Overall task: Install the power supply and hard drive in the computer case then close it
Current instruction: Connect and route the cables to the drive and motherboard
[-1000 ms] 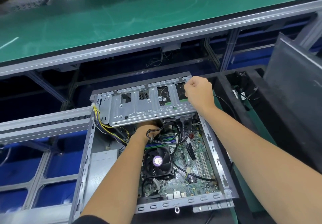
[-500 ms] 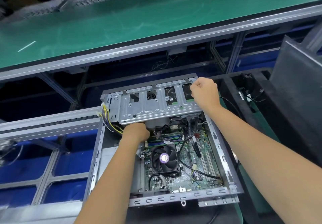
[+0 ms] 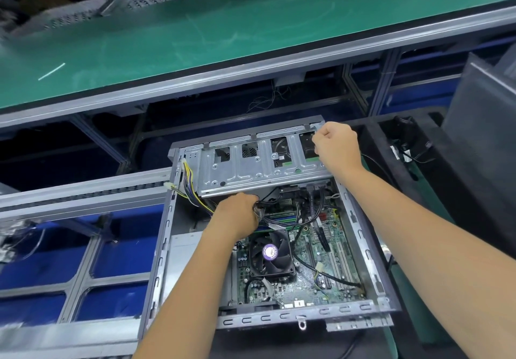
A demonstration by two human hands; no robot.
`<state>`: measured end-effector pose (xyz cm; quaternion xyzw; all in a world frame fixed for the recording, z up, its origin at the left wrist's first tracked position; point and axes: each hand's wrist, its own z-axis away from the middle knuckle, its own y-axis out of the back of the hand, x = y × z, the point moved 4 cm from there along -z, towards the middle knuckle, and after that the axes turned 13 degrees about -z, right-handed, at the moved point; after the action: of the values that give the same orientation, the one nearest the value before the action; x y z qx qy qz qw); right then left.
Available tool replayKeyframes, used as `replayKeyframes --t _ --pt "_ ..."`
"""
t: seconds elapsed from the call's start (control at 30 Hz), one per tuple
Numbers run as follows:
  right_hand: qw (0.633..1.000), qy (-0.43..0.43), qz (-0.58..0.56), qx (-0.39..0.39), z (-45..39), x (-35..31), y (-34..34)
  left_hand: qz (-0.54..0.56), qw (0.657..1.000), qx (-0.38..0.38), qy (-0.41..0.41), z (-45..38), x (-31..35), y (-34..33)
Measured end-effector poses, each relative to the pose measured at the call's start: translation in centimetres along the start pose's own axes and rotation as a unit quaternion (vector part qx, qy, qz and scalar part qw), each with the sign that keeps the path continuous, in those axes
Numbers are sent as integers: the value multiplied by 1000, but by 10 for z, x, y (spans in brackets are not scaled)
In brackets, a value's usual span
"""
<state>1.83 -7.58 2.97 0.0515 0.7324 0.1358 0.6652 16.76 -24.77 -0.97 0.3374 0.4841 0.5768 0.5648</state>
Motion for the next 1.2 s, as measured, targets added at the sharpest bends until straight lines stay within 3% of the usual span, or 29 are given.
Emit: replayKeyframes --t 0.1,0.27,0.5,0.6,0.77,0.93,1.1,1.2 --pt "1000 0 1 1 0 1 -1 -13 994 87 58 15 -12 11" --pt "1000 11 29 2 0 -1 -2 23 927 176 330 46 -52 20" --pt "998 20 54 -6 1 -1 -4 12 889 182 420 59 -71 20" --pt "998 23 61 -9 3 -2 -5 40 902 167 396 51 -74 14" --pt "997 30 71 -13 4 -4 -5 97 919 270 272 43 -66 21" --pt "996 36 79 -18 5 -4 -5 170 905 327 213 45 -66 19" --pt "995 42 93 -16 5 -6 -6 230 895 369 102 52 -57 25" --pt "994 44 98 -17 5 -6 -7 291 892 342 52 53 -46 24"
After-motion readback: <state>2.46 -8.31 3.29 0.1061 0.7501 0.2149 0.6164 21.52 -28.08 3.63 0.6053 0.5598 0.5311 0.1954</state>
